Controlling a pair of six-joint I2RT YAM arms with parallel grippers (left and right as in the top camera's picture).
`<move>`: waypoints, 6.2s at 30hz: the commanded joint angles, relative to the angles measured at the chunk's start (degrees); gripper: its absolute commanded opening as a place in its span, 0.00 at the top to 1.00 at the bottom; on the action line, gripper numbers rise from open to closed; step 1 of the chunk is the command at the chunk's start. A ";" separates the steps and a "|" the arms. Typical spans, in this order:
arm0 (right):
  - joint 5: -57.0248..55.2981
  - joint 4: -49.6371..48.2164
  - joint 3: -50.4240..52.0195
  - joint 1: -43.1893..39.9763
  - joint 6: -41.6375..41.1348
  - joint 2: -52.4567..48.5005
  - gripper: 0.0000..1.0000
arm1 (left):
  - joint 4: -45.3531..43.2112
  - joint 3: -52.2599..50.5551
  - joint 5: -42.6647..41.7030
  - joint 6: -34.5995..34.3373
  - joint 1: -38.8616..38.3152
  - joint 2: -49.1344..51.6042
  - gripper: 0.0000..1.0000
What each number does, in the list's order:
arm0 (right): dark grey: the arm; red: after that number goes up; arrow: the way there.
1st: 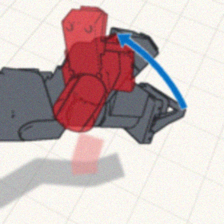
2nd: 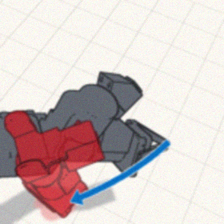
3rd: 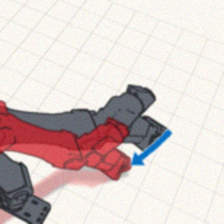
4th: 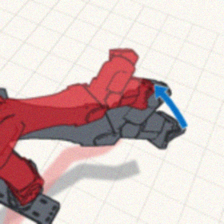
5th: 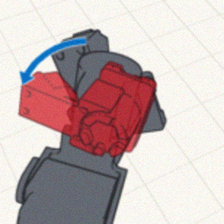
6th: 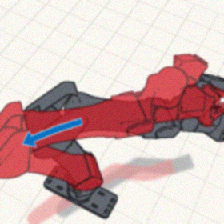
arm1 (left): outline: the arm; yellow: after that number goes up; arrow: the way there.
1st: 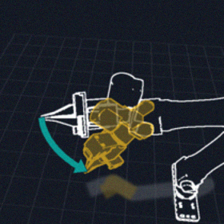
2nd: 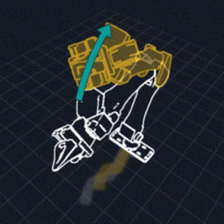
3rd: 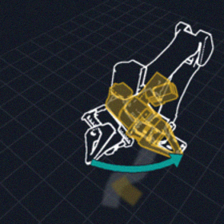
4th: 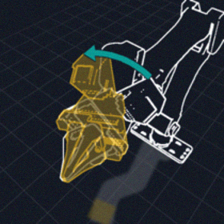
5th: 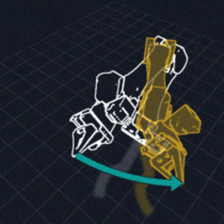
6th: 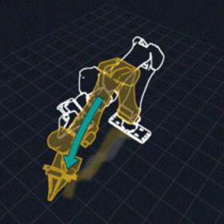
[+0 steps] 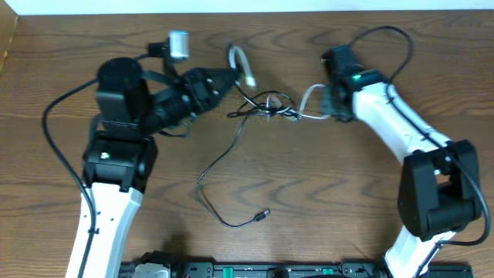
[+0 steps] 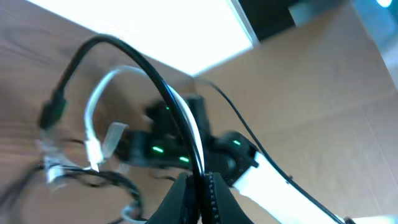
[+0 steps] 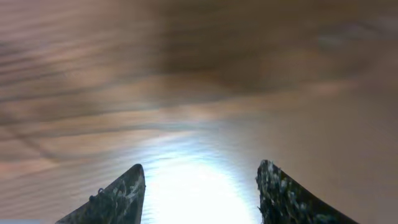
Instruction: Untangle cables
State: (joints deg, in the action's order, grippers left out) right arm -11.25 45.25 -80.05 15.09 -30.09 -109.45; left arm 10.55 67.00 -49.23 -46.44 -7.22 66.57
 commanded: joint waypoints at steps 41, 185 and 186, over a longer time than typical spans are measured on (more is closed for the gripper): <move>57.99 -0.37 -0.63 -2.51 45.16 16.09 0.24 | 14.27 1.86 2.05 -23.02 11.63 3.37 0.92; 53.86 -13.66 -0.63 14.25 30.99 11.74 0.99 | 12.63 1.75 -13.64 4.48 14.45 6.21 0.30; 51.78 -13.60 -0.63 13.49 26.58 11.87 0.99 | 14.38 1.75 -11.32 6.05 14.45 6.21 0.27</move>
State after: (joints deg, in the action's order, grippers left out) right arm 43.38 31.66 -80.29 30.63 8.84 -97.49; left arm 22.35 67.40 -68.58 -48.23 7.03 72.66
